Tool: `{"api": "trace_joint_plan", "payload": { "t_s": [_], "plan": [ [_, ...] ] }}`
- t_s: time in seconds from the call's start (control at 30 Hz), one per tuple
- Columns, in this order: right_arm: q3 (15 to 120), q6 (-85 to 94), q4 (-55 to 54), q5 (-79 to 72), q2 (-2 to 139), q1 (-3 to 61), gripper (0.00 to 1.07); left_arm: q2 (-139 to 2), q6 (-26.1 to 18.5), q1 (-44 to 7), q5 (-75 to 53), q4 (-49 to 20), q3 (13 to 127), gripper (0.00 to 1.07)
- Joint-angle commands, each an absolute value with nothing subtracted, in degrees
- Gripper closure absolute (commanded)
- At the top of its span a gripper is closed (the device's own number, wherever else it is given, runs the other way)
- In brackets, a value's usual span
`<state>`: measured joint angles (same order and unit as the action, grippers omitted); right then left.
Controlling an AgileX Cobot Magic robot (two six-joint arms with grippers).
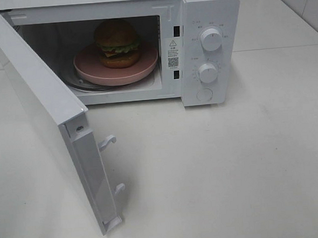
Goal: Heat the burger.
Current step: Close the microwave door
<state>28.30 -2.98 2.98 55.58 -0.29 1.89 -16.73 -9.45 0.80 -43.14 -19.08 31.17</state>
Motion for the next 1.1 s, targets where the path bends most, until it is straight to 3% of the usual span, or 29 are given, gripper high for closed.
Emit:
{"api": "trace_joint_plan", "payload": {
  "t_s": [0.03,0.07,0.1,0.17,0.27,0.3,0.6,0.73,0.87,0.97,1.1],
  "plan": [
    [28.2,-2.6,2.8,55.1,-1.7,1.5,0.33,-18.7,-10.0,0.5,-35.5,-19.4,30.5,0.45],
    [28.2,-2.6,2.8,55.1,-1.7,1.5,0.33,-19.9,-10.0,0.5,-33.8,-19.4,30.4,0.65],
    [28.2,-2.6,2.8,55.1,-1.7,1.5,0.33,-19.9,-10.0,0.5,-33.8,-19.4,30.4,0.65],
    [28.2,-2.6,2.8,55.1,-1.7,1.5,0.33,-22.5,-9.7,0.5,-30.6,-19.4,29.6,0.89],
    [28.2,-2.6,2.8,55.1,-1.7,1.5,0.33,-23.4,-9.5,0.5,-29.9,-19.5,29.5,0.95],
    [28.2,-2.6,2.8,55.1,-1.7,1.5,0.33,-25.8,-9.4,0.5,-28.1,-19.6,29.5,1.07],
    [28.2,-2.6,2.8,55.1,-1.7,1.5,0.33,-37.4,-10.2,0.5,-11.1,-19.4,29.5,1.07],
    [28.2,-2.6,2.8,55.1,-1.7,1.5,0.33,-41.6,-13.4,0.5,-1.8,-19.4,28.2,1.07],
    [28.2,-2.6,2.8,55.1,-1.7,1.5,0.33,-44.2,-13.6,0.5,5.7,-19.4,25.3,1.07],
    [28.2,-2.6,2.8,55.1,-1.7,1.5,0.33,-46.4,-12.9,0.5,13.3,-19.4,21.9,1.07],
    [28.2,-2.6,2.8,55.1,-1.7,1.5,0.33,-49.3,-8.7,0.5,23.4,-16.6,16.6,1.07]
  ]
}}
